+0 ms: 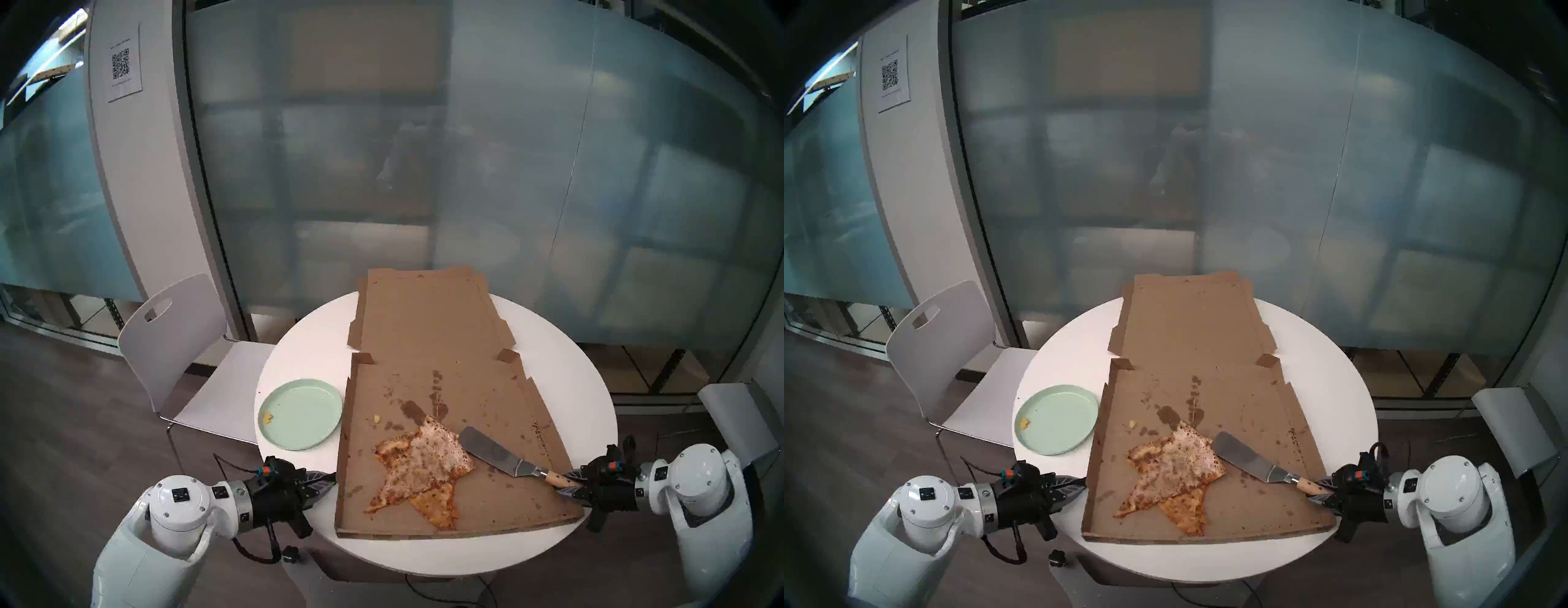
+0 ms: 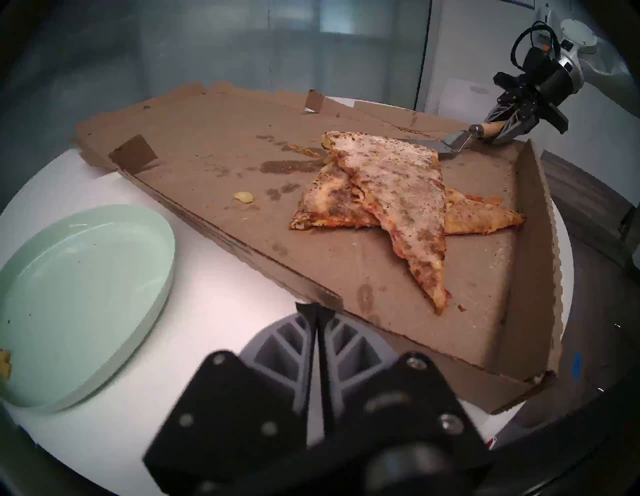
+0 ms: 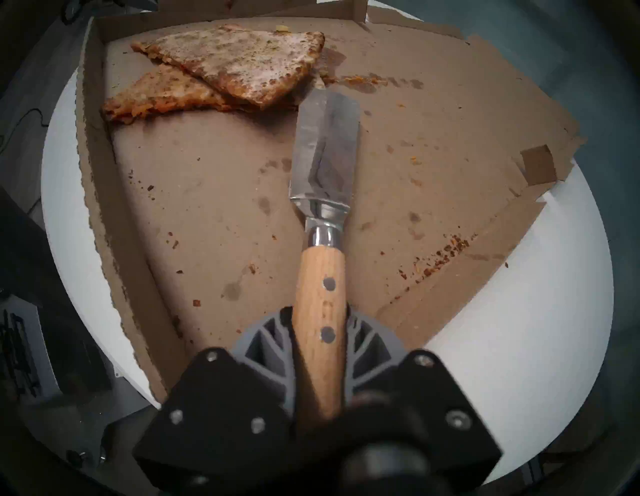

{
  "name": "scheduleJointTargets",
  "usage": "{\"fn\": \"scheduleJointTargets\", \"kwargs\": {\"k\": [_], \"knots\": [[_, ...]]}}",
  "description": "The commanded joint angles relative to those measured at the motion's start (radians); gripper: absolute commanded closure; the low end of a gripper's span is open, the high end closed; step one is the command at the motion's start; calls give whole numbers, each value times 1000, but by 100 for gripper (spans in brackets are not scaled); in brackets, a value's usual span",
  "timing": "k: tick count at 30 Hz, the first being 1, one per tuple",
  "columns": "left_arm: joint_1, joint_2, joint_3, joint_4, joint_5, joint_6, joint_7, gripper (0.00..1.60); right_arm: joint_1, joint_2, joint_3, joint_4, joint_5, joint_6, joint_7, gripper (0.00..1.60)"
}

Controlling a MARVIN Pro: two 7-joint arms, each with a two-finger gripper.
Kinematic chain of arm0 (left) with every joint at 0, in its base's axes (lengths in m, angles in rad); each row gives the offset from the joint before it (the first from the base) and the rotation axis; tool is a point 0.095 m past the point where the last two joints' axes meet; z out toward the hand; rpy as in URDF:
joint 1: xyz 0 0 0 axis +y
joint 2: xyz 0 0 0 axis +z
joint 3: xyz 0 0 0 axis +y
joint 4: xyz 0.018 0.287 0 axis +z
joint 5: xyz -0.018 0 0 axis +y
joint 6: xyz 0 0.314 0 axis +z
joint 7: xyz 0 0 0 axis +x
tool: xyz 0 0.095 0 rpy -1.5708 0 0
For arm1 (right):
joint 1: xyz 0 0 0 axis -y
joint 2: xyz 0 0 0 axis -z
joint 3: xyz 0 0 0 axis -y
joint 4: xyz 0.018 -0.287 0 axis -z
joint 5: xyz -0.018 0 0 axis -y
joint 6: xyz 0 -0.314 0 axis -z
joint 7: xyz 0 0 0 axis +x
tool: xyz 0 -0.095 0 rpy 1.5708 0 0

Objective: Put pizza slice onto the plate

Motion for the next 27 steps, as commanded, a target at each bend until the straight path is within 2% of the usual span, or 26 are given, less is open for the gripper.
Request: {"fn": "scheduleJointTargets", "kwargs": {"k": [1, 13, 27], "knots": [[-4, -10, -2, -6, -2, -2, 9, 134, 29, 8, -20, -30, -8, -1, -4, 160], [11, -20, 1, -19, -3, 0, 29, 137, 50, 26, -47, -62, -23, -2, 19, 160], [24, -23, 6, -24, -3, -1, 44, 139, 32, 41, -31, -85, -34, -22, 47, 160]]}}
